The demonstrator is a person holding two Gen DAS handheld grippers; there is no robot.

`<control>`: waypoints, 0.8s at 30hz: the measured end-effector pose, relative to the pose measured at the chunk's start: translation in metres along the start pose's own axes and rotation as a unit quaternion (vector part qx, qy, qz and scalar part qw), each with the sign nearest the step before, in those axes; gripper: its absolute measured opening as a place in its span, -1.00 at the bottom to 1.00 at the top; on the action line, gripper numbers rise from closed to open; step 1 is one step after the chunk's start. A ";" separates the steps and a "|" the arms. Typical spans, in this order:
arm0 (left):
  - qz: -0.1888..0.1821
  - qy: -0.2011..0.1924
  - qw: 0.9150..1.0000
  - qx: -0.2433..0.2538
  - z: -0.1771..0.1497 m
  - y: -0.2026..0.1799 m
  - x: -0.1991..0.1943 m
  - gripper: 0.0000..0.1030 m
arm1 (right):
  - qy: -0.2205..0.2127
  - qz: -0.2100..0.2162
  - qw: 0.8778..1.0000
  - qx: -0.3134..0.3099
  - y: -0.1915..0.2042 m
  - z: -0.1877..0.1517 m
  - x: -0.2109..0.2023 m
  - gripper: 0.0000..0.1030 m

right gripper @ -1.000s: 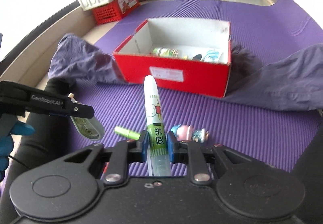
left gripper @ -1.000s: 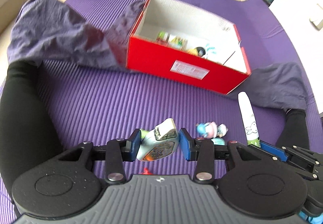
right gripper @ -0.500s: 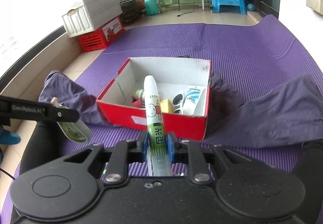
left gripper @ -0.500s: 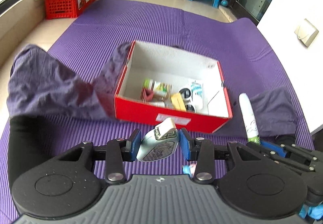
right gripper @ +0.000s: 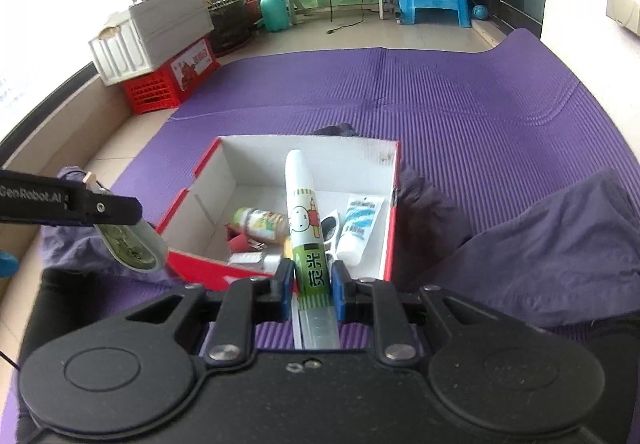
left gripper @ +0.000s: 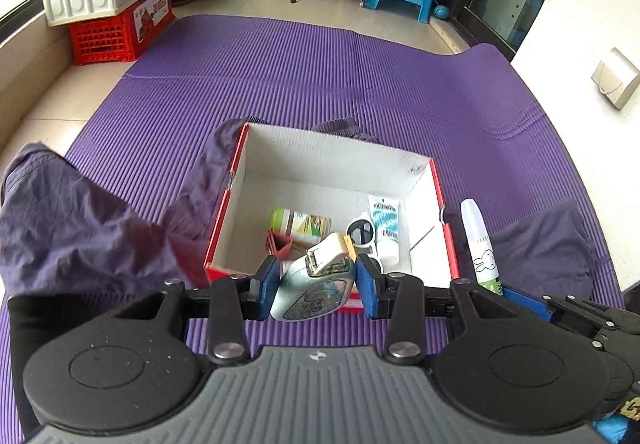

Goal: Organize rigid objects
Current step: 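Lift the tape dispenser and glue stick and carry both over the shoebox, then lower the tape dispenser and glue stick into the shoebox and open both tools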

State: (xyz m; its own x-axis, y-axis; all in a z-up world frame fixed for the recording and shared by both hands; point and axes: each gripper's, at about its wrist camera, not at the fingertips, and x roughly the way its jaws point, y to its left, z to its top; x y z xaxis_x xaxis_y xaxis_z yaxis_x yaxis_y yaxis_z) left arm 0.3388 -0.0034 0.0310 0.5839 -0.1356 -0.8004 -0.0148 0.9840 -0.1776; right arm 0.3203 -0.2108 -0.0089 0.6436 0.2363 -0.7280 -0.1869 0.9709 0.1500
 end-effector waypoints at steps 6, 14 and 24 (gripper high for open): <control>0.005 0.008 1.000 0.003 0.018 -0.004 0.029 -0.23 | 0.007 -0.017 1.000 0.003 -0.008 0.016 0.033 -0.62; 0.011 0.035 0.999 -0.005 0.029 -0.003 0.083 -0.23 | 0.030 -0.031 0.999 -0.003 -0.009 0.029 0.085 -0.62; 0.015 0.076 0.997 -0.008 0.030 0.001 0.147 -0.23 | 0.065 -0.038 0.997 -0.030 -0.004 0.030 0.146 -0.63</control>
State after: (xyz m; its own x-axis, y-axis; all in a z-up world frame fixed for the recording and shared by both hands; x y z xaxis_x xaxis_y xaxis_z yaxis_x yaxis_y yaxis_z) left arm 0.4489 -0.0192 -0.0698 0.4534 -0.1241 -0.8826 -0.0433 0.9860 -0.1609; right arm 0.4371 -0.1790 -0.0960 0.5573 0.1509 -0.8165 -0.1875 0.9808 0.0533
